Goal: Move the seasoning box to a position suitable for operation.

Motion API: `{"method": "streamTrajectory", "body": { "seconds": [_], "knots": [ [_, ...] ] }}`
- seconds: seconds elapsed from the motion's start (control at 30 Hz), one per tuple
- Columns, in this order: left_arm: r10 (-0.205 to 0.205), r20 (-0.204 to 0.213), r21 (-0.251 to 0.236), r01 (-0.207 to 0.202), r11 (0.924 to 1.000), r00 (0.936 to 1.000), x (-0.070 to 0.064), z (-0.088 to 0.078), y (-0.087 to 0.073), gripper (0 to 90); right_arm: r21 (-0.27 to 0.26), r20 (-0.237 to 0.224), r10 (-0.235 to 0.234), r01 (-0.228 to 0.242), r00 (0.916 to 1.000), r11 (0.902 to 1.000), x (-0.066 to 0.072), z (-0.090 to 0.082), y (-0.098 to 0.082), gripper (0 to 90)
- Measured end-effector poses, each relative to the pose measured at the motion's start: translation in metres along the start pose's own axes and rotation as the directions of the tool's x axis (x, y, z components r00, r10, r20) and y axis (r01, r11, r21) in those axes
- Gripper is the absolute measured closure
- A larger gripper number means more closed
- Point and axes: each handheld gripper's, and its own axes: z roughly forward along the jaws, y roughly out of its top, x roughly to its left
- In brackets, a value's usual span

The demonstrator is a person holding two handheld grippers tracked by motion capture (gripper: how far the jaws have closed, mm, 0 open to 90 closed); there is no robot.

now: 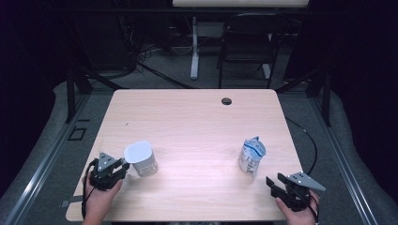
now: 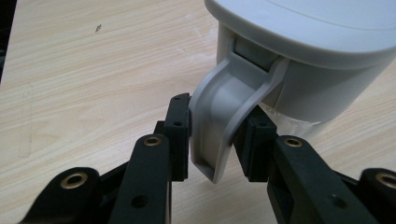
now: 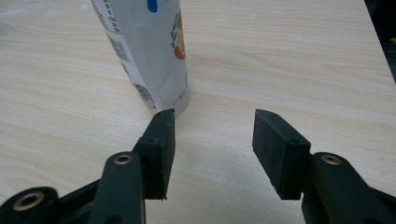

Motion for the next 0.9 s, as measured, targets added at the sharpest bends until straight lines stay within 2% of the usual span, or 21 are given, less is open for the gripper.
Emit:
{"method": "streamTrajectory", "body": {
  "seconds": [0.23,0.53,0.73,0.9],
  "knots": [
    [0.018,-0.001,-0.003,-0.018,0.9998,0.9998,-0.0008,-0.0003,-0.0010,69.7,-0.004,-0.004,0.006,-0.006,1.0000,1.0000,-0.0014,-0.0012,0.0002,49.1],
    [0.016,0.011,-0.009,-0.016,0.9998,0.9998,-0.0014,-0.0013,-0.0009,70.0,-0.004,-0.006,0.002,-0.002,1.0000,1.0000,-0.0008,-0.0010,0.0007,49.1],
    [0.034,0.022,-0.005,-0.034,0.9994,0.9992,-0.0031,-0.0020,0.0001,70.2,-0.004,-0.006,0.002,-0.002,1.0000,1.0000,-0.0006,-0.0005,0.0005,49.2],
    [0.035,0.027,-0.007,-0.035,0.9994,0.9990,-0.0047,-0.0024,0.0003,70.2,-0.006,-0.005,0.000,0.000,1.0000,1.0000,-0.0003,-0.0012,0.0005,49.3]
  ]
}}
